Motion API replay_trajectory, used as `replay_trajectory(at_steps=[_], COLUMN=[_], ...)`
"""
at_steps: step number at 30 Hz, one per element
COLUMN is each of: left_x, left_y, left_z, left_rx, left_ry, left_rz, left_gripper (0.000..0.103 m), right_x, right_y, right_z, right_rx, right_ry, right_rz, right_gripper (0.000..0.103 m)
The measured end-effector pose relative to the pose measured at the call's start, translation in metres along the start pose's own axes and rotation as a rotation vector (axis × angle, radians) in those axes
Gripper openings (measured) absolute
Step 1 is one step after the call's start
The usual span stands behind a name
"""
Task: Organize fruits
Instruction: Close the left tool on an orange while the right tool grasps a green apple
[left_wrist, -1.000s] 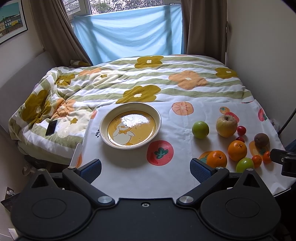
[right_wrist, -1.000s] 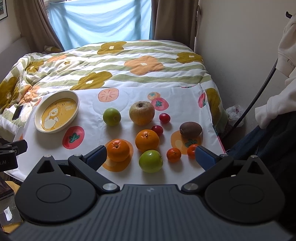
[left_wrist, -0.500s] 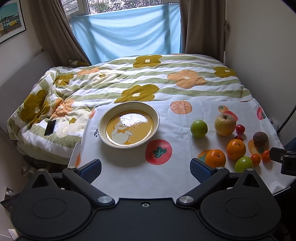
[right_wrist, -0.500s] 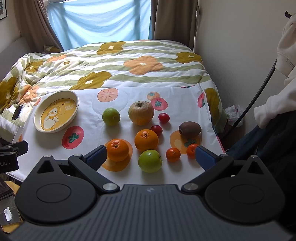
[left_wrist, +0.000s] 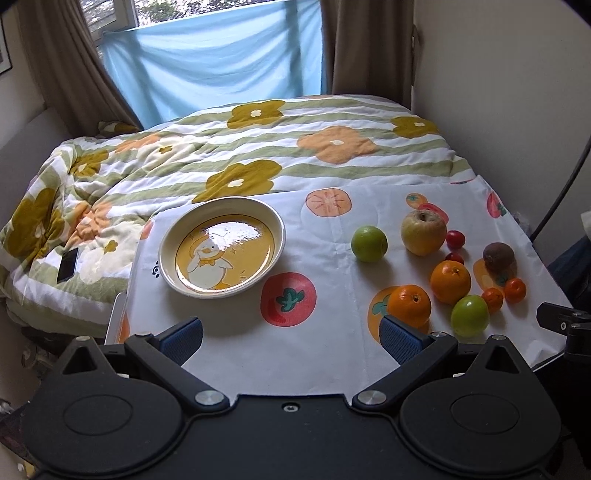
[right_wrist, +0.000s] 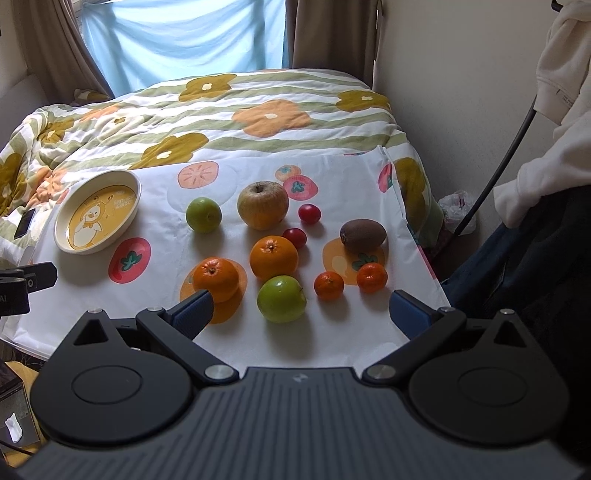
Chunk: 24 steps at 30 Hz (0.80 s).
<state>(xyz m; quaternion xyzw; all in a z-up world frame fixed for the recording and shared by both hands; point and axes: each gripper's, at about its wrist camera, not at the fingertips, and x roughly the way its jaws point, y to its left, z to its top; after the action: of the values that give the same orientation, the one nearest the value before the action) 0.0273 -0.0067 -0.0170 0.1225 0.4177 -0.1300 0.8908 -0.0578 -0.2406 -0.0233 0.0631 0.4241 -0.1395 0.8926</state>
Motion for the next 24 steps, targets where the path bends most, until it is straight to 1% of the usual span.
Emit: replay_trajectory(at_steps=[6, 11, 17, 24], left_x=[0.036, 0.067, 0.107, 0.141], left_y=[-0.032, -0.061, -0.091, -0.110], left_z=[-0.003, -0.009, -0.015, -0.017], left_rx=[0.132, 0.250, 0.425, 0.549], left_ry=[-0.002, -0.019, -0.050, -0.045], left_rz=[-0.055, -0.102, -0.164, -0.208], left_gripper=[0.103, 0.100, 0.096, 0.095], right_x=[0.021, 0.050, 0.087, 0.120], right_y=[-0.018, -0.030, -0.028, -0.019], right_z=[-0.012, -0.017, -0.017, -0.015], right_rx=[0.042, 0.080, 0.118, 0.157], right_ry=[0.025, 0.068, 0.104, 0.138], right_rz=[-0.014, 0.005, 0.039, 0.072], right_gripper=[0.103, 0.103, 0.103, 0.103])
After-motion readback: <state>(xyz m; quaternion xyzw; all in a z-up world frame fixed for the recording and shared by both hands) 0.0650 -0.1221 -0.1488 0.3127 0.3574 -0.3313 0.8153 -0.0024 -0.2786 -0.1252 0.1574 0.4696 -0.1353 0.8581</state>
